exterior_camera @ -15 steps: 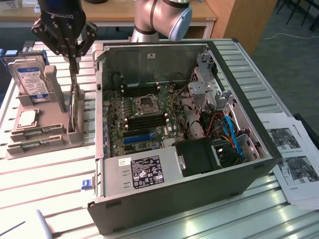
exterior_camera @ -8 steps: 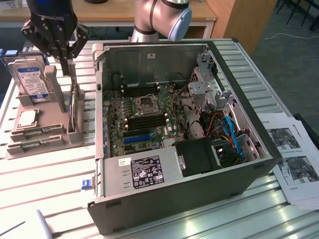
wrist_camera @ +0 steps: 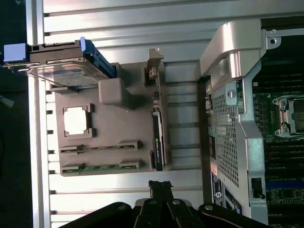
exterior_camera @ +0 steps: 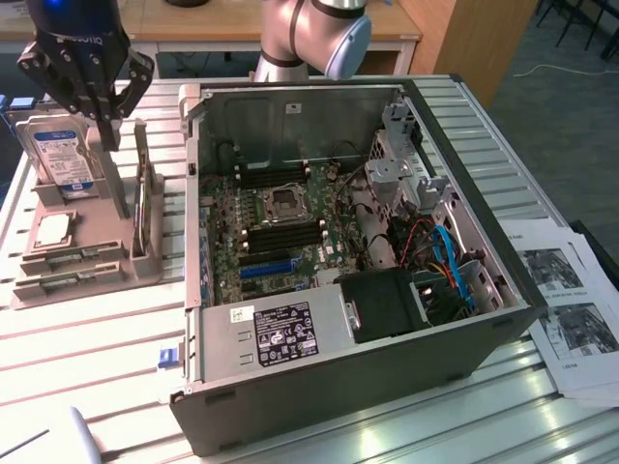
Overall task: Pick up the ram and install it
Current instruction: 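Reach for the ram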
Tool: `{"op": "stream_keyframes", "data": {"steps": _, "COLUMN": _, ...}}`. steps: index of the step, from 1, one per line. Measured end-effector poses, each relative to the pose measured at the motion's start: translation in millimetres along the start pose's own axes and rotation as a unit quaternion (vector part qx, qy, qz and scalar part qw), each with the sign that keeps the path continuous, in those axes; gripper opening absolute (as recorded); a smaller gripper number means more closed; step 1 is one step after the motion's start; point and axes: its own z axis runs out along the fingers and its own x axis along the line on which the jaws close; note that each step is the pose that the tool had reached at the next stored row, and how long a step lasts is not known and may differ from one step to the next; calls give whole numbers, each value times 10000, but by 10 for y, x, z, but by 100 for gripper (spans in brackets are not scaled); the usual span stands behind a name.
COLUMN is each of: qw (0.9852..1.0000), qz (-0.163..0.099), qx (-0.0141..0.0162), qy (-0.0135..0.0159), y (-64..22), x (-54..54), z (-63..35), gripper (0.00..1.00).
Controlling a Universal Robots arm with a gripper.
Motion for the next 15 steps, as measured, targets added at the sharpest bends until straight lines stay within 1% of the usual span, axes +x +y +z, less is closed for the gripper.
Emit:
{"op": "stream_keyframes", "data": {"steps": 8, "qw": 10000, "qz": 5, "qx": 8, "qy": 87, "y": -18, "x": 201, "z": 49, "gripper": 10}}
{"op": "stream_keyframes", "data": {"steps": 12, "qw": 9999, "qz": 7, "qx": 10, "qy": 123, "y": -28, "x": 311, "z": 70, "gripper": 10}}
{"op": "stream_keyframes", "data": {"steps": 15, "qw": 9999, "qz": 8, "qx": 12, "qy": 143, "y": -34, "x": 392, "z": 84, "gripper": 10}}
